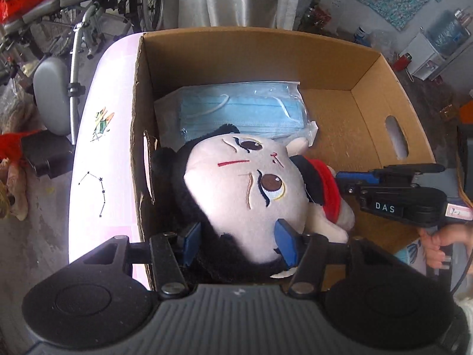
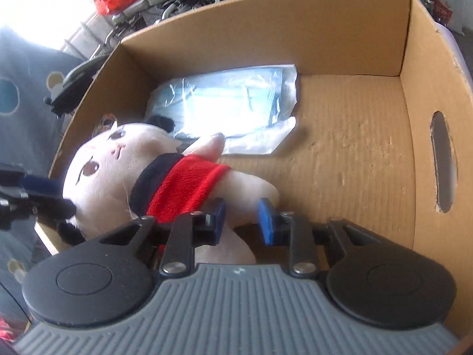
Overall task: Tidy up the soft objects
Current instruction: 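Open the left tool to release the doll beside the mask packet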
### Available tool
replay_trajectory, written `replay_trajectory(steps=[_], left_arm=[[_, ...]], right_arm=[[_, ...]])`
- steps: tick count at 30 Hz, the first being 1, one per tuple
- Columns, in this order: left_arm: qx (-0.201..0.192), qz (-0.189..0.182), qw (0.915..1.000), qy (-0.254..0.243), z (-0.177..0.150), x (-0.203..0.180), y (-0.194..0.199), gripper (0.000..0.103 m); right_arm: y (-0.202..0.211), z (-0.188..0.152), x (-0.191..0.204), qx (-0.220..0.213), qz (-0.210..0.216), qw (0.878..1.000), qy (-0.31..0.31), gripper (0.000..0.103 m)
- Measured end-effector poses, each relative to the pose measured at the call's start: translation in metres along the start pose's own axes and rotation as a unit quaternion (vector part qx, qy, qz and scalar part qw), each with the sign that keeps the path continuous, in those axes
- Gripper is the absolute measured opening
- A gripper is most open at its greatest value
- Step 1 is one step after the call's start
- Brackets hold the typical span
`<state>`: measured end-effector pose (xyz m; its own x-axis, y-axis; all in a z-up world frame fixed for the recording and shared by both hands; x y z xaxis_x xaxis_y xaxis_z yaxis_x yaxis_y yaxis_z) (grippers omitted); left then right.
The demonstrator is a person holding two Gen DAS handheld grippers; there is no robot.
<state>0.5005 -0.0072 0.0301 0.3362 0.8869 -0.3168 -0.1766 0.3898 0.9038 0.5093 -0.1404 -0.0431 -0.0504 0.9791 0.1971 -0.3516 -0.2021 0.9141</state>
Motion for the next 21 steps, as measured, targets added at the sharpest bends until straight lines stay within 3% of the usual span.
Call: replay_trajectory(steps=[3,6,15,21], left_arm=[[0.029,0.017,0.9994,-0.011,-0.008,0.005,-0.011,0.056],[0.030,0.021,0.9993,-0.008,-0.009,0.012,-0.014,0.058],[0.053,0.053,0.9970,-0.022,-0.015,0.023,-0.013,0.059],[0.042,0.025,0.9988,0.007,-0.020,0.036,-0.015,0.060]], right_arm=[[0.001,-0.004,0.013,-0.011,-0.032,0.998,0.048,0.018],[0.001,-0.006,0.023,-0.010,-0.045,0.996,0.073,0.018],[0.002,-0.012,0.038,-0.007,-0.043,0.994,0.100,0.018],[0.003,-0.012,0.048,-0.010,-0.050,0.992,0.114,0.018]])
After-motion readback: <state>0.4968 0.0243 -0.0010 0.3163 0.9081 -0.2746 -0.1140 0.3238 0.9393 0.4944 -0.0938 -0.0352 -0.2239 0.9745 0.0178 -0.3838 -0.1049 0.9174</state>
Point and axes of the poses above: each gripper's, at about its wrist camera, not at the fingertips, and y roughly against the way its jaws point, x to its left, z to its top, the point moved 9 cm from there along -y, roughly the way its jaws point, and after that the axes turned 12 degrees about -z, right-handed, at the moved point
